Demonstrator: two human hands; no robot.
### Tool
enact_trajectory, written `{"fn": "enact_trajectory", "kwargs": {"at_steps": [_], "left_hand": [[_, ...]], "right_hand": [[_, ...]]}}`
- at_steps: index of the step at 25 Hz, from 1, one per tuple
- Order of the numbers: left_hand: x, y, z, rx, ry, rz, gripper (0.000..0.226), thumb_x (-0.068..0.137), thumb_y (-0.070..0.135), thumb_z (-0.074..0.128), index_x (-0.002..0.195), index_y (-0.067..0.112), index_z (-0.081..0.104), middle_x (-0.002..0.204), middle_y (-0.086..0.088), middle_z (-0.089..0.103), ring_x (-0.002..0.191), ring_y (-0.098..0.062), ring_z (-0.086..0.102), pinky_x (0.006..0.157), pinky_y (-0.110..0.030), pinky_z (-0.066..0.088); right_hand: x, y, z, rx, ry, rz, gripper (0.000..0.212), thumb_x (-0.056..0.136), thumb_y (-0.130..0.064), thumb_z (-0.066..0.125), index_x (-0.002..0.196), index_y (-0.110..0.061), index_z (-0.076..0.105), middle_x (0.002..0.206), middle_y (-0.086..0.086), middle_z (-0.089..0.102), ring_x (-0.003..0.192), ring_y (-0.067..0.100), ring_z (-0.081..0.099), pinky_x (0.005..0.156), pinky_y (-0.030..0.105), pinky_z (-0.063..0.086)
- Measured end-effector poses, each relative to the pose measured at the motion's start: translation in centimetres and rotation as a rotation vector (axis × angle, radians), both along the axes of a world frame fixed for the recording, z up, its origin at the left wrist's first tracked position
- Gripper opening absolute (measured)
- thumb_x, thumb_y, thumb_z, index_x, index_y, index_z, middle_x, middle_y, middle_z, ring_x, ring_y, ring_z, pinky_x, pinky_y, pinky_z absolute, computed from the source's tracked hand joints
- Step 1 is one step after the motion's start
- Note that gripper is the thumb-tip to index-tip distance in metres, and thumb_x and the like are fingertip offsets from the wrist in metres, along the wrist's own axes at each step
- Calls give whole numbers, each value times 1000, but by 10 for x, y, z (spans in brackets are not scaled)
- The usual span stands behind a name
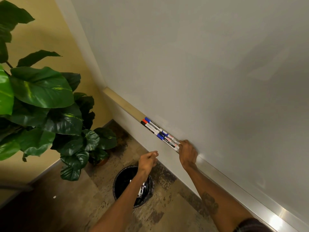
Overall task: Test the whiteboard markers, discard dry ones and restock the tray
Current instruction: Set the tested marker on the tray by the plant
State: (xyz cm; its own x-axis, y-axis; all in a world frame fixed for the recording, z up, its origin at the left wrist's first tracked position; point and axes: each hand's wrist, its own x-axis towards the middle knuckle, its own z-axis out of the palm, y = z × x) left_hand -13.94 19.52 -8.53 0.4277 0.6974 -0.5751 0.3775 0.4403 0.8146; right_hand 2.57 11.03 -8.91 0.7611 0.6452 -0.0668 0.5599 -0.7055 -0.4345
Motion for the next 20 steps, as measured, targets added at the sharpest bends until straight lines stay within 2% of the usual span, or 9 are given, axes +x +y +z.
{"fn": "enact_trajectory", "kwargs": {"at_steps": [6, 10, 15, 17, 20], "left_hand": [[-6, 1, 0, 30, -11, -3, 29, 100, 15, 55, 127, 8, 64, 127, -2, 66, 100, -10, 64, 101, -35, 52], [-3, 1, 0, 25, -23, -28, 31, 100, 17, 56, 129, 10, 63, 128, -3, 67, 104, -13, 65, 100, -37, 53], [8, -7, 17, 232, 79, -202, 33, 100, 18, 56, 132, 11, 62, 133, -3, 64, 119, -16, 60, 109, -35, 45], [14, -10, 25, 310, 106, -276, 33, 100, 17, 56, 132, 12, 62, 135, -5, 63, 126, -20, 57, 110, -35, 43], [25, -19, 42, 431, 142, -353, 31, 101, 18, 55, 131, 16, 63, 136, -6, 62, 127, -22, 57, 109, -34, 42]], "right_hand": [[0, 5, 0, -61, -78, -18, 40, 83, -41, 75, 114, -18, 69, 108, 5, 73, 88, 21, 72, 71, 28, 56], [-2, 0, 4, -58, -93, -10, 35, 83, -36, 75, 111, -16, 69, 104, 7, 74, 85, 22, 72, 70, 30, 58], [-9, -16, 26, 30, -10, -34, 39, 91, -25, 67, 126, -7, 64, 121, 14, 68, 102, 30, 69, 85, 37, 56], [-11, -24, 33, 27, 2, -22, 39, 96, -24, 59, 132, -8, 59, 130, 12, 64, 113, 28, 65, 95, 35, 52], [-12, -37, 43, 36, 23, -44, 39, 103, -28, 46, 138, -14, 53, 141, 5, 57, 126, 21, 56, 105, 32, 44]]}}
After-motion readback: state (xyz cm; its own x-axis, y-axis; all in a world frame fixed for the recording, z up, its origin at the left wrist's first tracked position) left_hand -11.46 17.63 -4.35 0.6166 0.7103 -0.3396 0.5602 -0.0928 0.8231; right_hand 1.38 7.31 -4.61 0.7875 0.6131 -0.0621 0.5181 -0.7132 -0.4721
